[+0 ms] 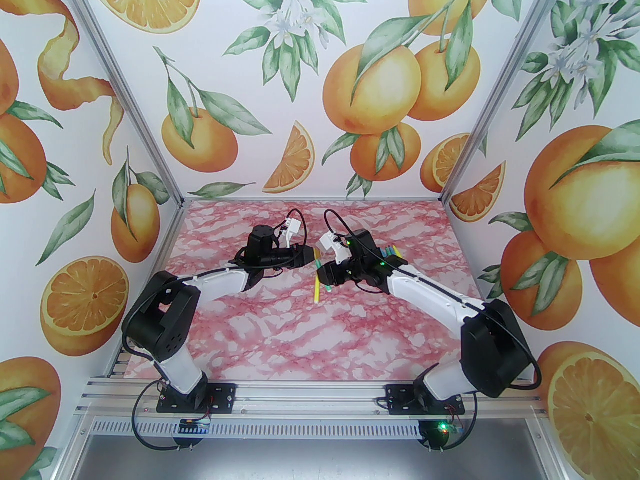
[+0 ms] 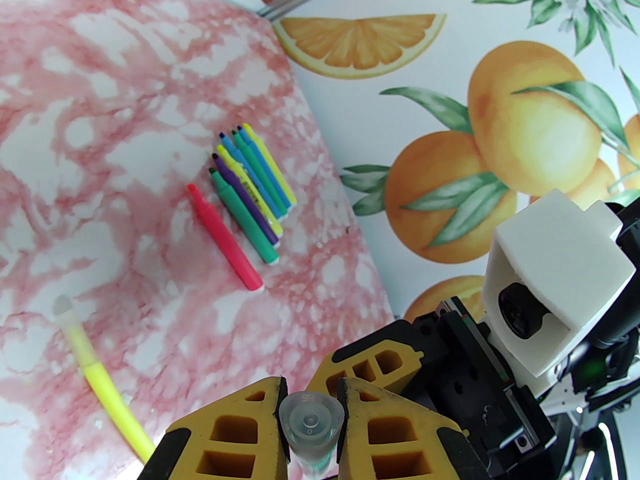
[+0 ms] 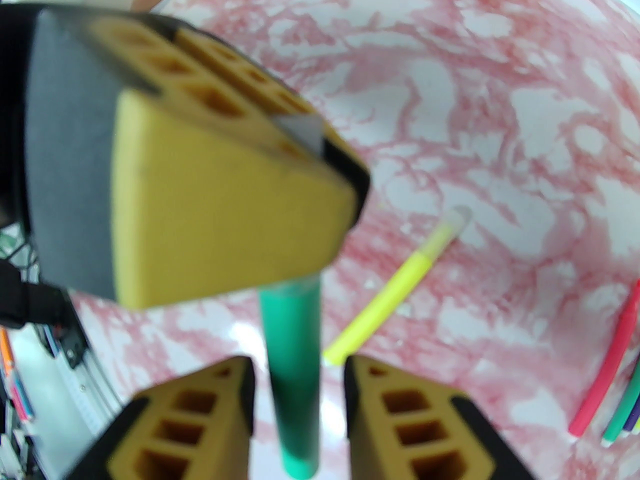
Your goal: Open the pen caps
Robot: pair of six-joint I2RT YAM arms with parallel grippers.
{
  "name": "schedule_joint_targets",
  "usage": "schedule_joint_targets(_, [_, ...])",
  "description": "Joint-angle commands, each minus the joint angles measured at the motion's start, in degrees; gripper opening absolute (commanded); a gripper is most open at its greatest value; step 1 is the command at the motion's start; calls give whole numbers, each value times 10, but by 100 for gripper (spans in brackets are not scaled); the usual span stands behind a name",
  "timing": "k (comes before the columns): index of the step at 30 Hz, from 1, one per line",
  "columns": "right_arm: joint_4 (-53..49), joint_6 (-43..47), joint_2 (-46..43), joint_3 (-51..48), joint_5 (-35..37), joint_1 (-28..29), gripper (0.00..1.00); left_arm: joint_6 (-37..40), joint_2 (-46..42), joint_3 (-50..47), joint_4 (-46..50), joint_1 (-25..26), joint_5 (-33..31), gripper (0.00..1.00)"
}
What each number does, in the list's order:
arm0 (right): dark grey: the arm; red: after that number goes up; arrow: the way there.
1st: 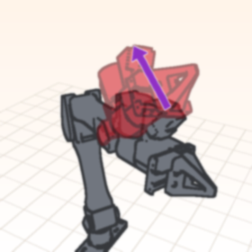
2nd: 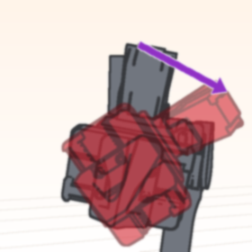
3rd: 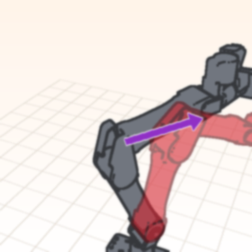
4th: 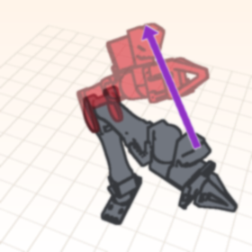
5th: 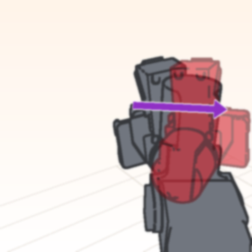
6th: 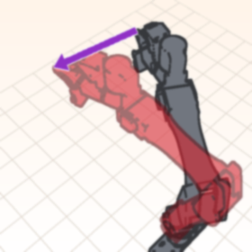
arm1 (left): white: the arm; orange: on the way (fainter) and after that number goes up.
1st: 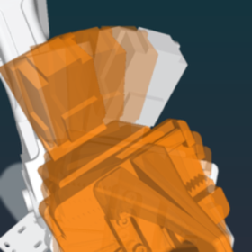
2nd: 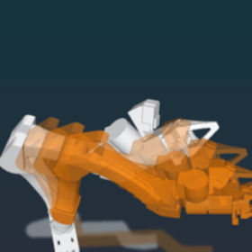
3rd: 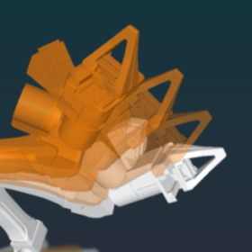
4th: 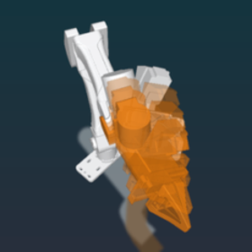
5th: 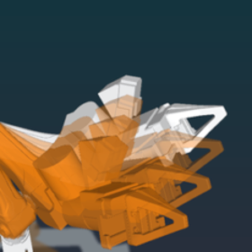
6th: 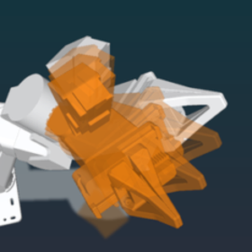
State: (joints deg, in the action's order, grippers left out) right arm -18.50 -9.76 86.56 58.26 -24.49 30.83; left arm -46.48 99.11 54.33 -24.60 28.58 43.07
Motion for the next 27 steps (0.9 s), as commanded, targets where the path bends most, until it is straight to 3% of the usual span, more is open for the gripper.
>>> schedule_joint_targets(1, [18,8,4,-10,-14,-6,35,4,-9,24,-7,0,6,0])
schedule_joint_targets(7, [21,11,7,-14,-28,-5,30,7,-14,27,2,0,3,0])
schedule_joint_targets(18, [-1,26,-1,-26,-34,-6,10,6,-19,34,10,-8,-12,0])
schedule_joint_targets(27, [-17,29,-21,-56,-31,-6,1,21,-46,30,51,-21,-83,0])
